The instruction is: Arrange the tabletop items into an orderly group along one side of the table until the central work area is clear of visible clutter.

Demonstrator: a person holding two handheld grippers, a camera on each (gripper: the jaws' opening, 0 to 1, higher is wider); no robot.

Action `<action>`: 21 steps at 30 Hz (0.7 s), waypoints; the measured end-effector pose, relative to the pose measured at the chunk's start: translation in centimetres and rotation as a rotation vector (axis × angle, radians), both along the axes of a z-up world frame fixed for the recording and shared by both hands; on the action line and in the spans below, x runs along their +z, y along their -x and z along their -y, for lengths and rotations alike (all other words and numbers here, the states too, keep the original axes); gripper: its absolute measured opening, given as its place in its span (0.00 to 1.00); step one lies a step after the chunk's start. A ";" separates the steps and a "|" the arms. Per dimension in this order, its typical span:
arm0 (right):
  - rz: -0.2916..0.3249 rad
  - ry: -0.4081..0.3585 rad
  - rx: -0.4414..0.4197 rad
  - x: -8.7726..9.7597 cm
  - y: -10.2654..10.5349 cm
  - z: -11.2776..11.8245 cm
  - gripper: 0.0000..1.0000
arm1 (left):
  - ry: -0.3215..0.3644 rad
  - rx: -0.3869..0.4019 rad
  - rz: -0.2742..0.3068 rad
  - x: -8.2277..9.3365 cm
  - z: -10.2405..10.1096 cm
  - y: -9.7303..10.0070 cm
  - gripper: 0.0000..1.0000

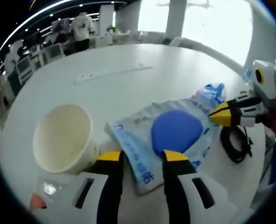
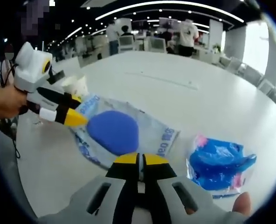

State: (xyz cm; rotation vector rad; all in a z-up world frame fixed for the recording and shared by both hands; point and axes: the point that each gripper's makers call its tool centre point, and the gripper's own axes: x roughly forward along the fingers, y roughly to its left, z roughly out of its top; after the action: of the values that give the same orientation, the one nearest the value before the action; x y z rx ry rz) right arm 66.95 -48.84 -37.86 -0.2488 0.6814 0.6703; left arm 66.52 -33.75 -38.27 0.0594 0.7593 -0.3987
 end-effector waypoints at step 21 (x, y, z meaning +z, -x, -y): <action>0.025 -0.025 0.009 1.1 0.1 -1.1 0.10 | 0.014 0.003 0.041 2.1 0.4 0.8 0.38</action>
State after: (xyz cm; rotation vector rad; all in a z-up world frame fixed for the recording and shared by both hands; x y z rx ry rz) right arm 66.87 -47.71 -36.75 -0.2376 0.6480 0.6830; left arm 65.76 -34.18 -36.14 0.0534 0.7157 -0.3989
